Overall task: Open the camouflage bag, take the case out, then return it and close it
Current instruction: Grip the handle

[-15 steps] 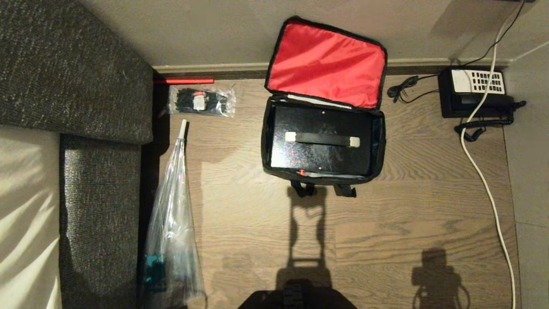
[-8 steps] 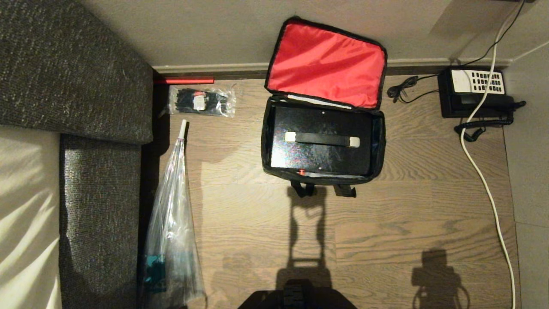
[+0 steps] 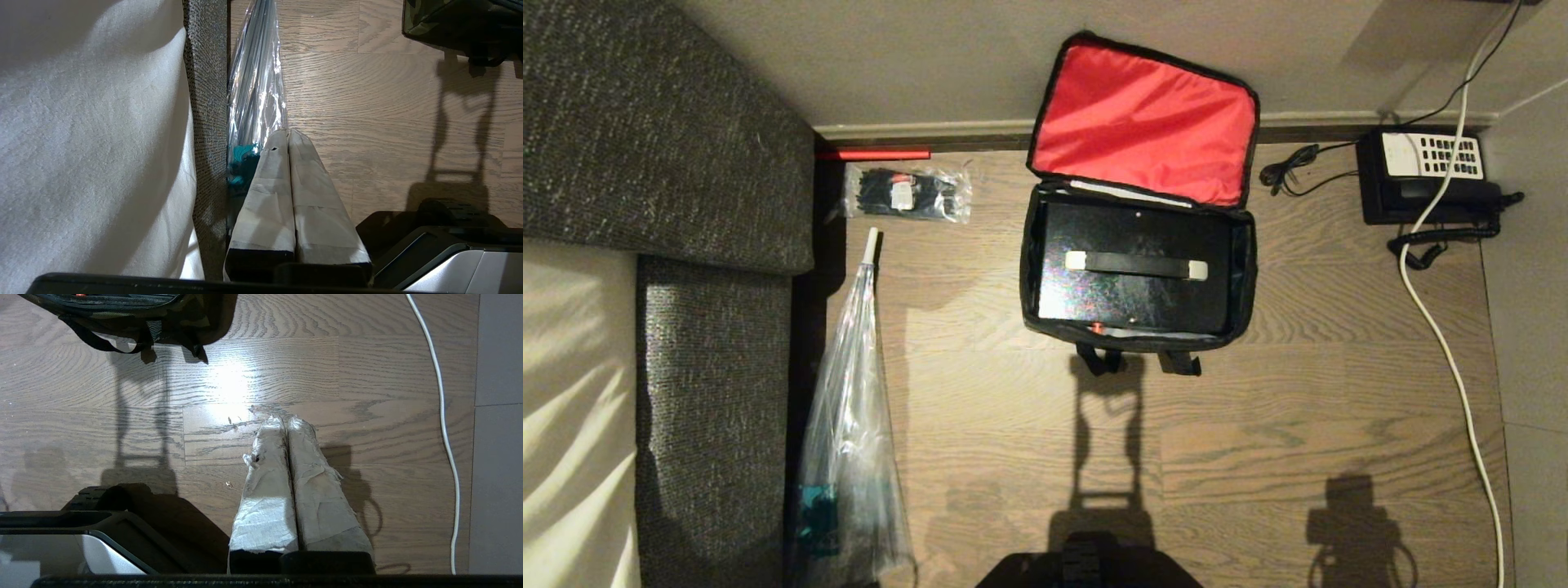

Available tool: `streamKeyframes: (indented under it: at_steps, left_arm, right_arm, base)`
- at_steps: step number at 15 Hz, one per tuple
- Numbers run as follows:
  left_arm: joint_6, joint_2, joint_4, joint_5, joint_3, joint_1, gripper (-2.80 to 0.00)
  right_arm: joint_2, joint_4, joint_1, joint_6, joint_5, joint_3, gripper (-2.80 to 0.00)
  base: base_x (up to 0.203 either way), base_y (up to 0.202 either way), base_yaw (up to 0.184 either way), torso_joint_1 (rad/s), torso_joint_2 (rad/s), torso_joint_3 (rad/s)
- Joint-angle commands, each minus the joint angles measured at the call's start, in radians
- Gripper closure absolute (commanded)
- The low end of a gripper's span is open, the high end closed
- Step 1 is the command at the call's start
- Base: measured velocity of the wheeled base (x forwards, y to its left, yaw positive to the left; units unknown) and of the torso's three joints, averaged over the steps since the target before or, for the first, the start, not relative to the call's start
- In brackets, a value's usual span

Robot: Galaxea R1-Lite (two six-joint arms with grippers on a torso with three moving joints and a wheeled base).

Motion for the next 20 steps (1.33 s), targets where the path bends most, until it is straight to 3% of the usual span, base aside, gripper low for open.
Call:
streamKeyframes:
  at_steps: [1,20]
  left_arm:
    - [0.0,0.0,0.0,0.0,0.0,0.0,0.0]
    - [0.0,0.0,0.0,0.0,0.0,0.0,0.0]
  right_arm:
    - [-0.029,0.0,0.0,0.0,0.0,0.014,0.0]
    - [-0.029,0.0,0.0,0.0,0.0,0.014,0.0]
  base:
    - [0.0,0.0,0.0,0.0,0.0,0.0]
    - [0.0,0.0,0.0,0.0,0.0,0.0]
